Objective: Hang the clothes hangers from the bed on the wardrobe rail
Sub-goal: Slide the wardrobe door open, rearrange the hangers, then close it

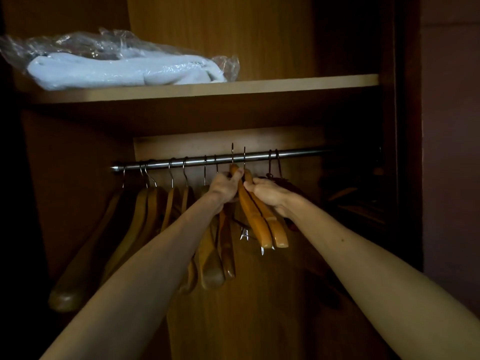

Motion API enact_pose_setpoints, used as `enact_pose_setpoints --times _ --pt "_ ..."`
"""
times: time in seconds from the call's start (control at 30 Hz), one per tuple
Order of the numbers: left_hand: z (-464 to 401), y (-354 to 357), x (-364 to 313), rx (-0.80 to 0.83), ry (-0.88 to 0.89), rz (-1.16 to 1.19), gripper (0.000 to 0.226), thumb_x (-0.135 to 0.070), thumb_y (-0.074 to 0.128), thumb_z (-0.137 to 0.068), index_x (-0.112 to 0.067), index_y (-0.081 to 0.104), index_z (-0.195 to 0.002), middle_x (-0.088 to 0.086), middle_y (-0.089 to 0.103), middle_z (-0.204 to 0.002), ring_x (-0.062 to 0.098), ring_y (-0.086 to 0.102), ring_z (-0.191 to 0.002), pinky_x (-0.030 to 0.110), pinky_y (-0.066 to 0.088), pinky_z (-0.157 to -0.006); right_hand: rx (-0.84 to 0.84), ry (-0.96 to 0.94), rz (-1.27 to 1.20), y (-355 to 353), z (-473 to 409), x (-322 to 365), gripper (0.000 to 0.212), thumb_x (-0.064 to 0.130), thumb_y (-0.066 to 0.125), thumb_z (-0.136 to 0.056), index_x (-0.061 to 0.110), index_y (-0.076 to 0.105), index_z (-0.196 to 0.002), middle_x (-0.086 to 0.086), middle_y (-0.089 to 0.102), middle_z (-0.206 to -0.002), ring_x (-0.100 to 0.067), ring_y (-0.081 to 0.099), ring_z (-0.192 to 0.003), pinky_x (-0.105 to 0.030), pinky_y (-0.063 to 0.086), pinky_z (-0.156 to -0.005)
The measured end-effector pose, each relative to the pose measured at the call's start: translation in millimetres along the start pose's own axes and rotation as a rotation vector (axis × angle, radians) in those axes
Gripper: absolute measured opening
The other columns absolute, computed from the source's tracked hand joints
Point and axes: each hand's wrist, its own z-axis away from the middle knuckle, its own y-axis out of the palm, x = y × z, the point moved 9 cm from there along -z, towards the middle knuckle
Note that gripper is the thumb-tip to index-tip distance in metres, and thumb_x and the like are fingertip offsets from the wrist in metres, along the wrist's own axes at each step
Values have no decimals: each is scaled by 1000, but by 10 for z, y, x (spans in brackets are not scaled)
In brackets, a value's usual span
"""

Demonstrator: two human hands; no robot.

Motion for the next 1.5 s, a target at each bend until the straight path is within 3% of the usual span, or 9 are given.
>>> enact_pose_setpoints --times 0.17,0.43,0.63,0.8,0.9,1.0,1.17,1.3,1.5 --pt "-11 58 110 -30 -12 -59 44 -48 51 -101 -8 63 -114 14 74 -92 27 75 -89 35 63 -75 -27 -8 -3 37 -38 -157 36 36 40 -107 23 49 -140 -8 66 -112 -22 63 -105 -45 48 -104" --pt "60 132 124 -45 -22 -181 32 -41 53 -102 -13 60 -91 14 73 -99 26 74 -89 38 64 -78 -167 -41 100 -108 -11 -225 35 37 46 -104 21 56 -135 0 65 -106 -20 61 -105 -41 48 -102" --pt "166 79 55 -36 80 -540 19 -26 62 -98 -16 63 -81 7 73 -86 19 75 -76 32 64 -71 -224 -39 367 -161 215 -196 8 34 58 -99 30 54 -105 1 65 -82 -10 61 -74 -25 44 -63" --pt "222 -253 -75 -85 108 -623 20 -28 64 -96 -12 69 -86 5 76 -80 11 72 -65 24 61 -61 -475 -182 596 -243 632 76 40 29 65 -96 14 59 -133 -3 71 -93 -9 64 -78 -22 44 -73" --pt "291 -618 -206 -277 172 -794 21 -29 65 -96 -9 69 -89 4 70 -85 15 66 -71 24 49 -58 -446 -294 582 78 827 260 32 30 64 -96 15 64 -125 -1 72 -90 -7 65 -73 -14 44 -65" --pt "388 -790 -153 -335 132 -925 34 -41 61 -97 -7 64 -93 3 61 -87 21 62 -87 31 47 -72 -369 -329 621 525 865 348 33 40 65 -94 13 67 -112 0 65 -71 -15 68 -68 -29 57 -70" --pt "334 -703 208 -127 -18 -936 58 -68 57 -88 -11 66 -84 10 70 -92 24 68 -89 34 52 -76 -289 -237 719 988 778 272 43 44 69 -89 7 68 -111 -4 69 -86 -23 66 -80 -33 51 -65" --pt "360 -686 330 -53 -107 -951 80 -79 58 -79 -16 60 -129 11 54 -142 32 54 -125 46 48 -102 -267 -153 777 1170 686 214 62 50 73 -84 5 62 -125 -9 70 -105 -26 68 -97 -34 55 -77" --pt "357 -641 460 22 -202 -915 94 -81 54 -77 -16 47 -144 12 50 -146 34 53 -128 46 47 -105 -184 -14 850 1277 671 83 107 57 74 -81 -4 23 -153 -16 57 -138 -31 57 -126 -37 48 -97"
